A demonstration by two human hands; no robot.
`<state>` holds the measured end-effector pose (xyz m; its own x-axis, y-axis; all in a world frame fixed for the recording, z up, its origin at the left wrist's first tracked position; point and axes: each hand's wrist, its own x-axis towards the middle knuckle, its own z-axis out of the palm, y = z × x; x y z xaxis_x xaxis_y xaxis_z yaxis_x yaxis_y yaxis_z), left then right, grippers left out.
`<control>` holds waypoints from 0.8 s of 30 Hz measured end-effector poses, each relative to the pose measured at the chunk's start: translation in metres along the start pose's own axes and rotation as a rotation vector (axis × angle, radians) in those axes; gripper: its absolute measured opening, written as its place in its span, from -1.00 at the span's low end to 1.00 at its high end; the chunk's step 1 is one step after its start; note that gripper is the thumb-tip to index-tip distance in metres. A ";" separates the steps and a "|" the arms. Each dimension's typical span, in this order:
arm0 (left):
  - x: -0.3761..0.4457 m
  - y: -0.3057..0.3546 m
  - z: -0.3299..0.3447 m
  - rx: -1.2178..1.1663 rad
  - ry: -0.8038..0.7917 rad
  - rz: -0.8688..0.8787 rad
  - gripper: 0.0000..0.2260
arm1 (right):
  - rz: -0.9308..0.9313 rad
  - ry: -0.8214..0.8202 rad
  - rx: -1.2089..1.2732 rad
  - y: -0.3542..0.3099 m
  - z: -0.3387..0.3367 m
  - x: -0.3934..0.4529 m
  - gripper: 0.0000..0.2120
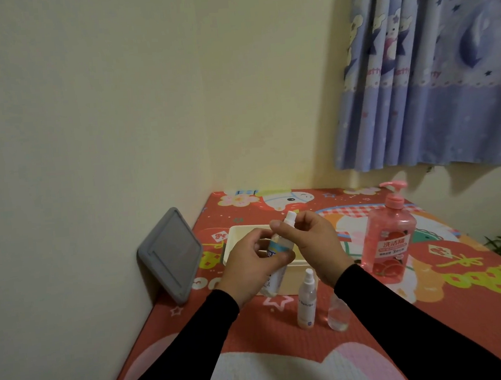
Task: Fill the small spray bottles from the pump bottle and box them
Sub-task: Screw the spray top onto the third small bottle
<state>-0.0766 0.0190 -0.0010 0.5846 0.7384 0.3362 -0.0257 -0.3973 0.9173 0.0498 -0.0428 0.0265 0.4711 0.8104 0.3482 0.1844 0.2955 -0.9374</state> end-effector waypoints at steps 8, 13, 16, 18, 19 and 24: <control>0.003 0.001 -0.002 -0.078 0.020 -0.042 -0.73 | -0.007 -0.073 -0.062 0.002 -0.005 0.001 -0.72; 0.001 -0.002 -0.002 -0.054 -0.003 -0.028 -0.72 | 0.014 -0.017 -0.070 0.002 -0.008 0.001 -0.67; -0.001 -0.001 0.000 -0.046 -0.039 -0.020 -0.73 | 0.065 -0.071 -0.017 0.004 -0.004 0.003 -0.78; -0.001 0.001 0.003 -0.065 -0.047 -0.019 -0.73 | 0.094 -0.079 0.039 0.003 0.000 0.003 -0.81; -0.001 0.002 0.003 -0.074 -0.043 -0.018 -0.74 | 0.101 -0.083 0.077 0.002 0.003 0.003 -0.82; 0.002 0.003 -0.001 -0.066 -0.028 -0.004 -0.75 | 0.217 -0.144 0.286 -0.002 0.003 0.006 -0.77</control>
<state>-0.0765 0.0203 0.0027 0.6068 0.7244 0.3271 -0.0763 -0.3565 0.9312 0.0498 -0.0372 0.0304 0.3430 0.9264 0.1554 -0.1635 0.2218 -0.9613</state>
